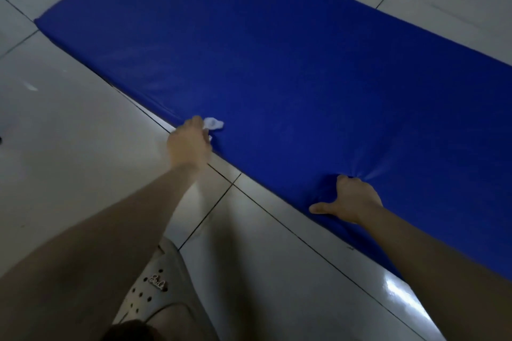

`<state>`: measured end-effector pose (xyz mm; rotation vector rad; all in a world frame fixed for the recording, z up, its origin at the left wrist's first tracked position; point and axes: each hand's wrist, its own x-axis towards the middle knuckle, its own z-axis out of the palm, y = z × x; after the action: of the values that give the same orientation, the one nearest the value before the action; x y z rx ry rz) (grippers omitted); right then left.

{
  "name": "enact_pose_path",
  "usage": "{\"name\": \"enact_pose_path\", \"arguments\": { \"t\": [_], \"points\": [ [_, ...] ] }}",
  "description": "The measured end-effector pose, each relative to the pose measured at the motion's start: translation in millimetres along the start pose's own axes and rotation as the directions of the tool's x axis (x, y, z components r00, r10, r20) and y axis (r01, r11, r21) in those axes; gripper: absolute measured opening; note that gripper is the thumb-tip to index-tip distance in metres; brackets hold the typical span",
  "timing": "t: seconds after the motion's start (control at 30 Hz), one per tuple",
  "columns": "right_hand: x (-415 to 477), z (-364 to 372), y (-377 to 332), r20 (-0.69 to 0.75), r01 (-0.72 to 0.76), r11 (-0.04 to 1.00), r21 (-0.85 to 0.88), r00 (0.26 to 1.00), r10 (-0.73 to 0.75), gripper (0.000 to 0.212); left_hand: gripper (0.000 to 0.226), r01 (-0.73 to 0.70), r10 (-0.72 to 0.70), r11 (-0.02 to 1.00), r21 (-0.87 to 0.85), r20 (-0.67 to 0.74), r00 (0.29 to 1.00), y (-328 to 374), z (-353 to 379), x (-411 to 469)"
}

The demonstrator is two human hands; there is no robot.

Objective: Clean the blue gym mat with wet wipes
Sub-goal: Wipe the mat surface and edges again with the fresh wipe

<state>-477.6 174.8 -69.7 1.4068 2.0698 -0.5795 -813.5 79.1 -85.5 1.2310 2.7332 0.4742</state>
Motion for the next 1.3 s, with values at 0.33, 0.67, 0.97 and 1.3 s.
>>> {"name": "enact_pose_path", "arguments": {
  "t": [0.33, 0.67, 0.97, 1.3],
  "points": [
    [0, -1, 0, -0.012, 0.008, 1.0, 0.0, 1.0, -0.008, 0.105, 0.028, -0.312, 0.386, 0.887, -0.341, 0.176, 0.905, 101, 45, -144],
    [-1, -2, 0, 0.018, 0.009, 1.0, 0.005, 1.0, -0.009, 0.108, 0.01, -0.061, 0.062, 0.998, -0.008, 0.102, 0.993, 36, 11, -34],
    [6, -4, 2, 0.047, 0.024, 1.0, -0.012, 0.999, -0.023, 0.105, 0.029, -0.127, 0.163, 0.963, -0.238, 0.137, 0.977, 95, 43, -147],
    [-30, -18, 36, 0.224, 0.024, 0.999, -0.037, 0.975, -0.015, 0.076, 0.027, -0.147, 0.17, 0.959, -0.243, 0.074, 0.983, 61, 17, -83]
  ]
}}
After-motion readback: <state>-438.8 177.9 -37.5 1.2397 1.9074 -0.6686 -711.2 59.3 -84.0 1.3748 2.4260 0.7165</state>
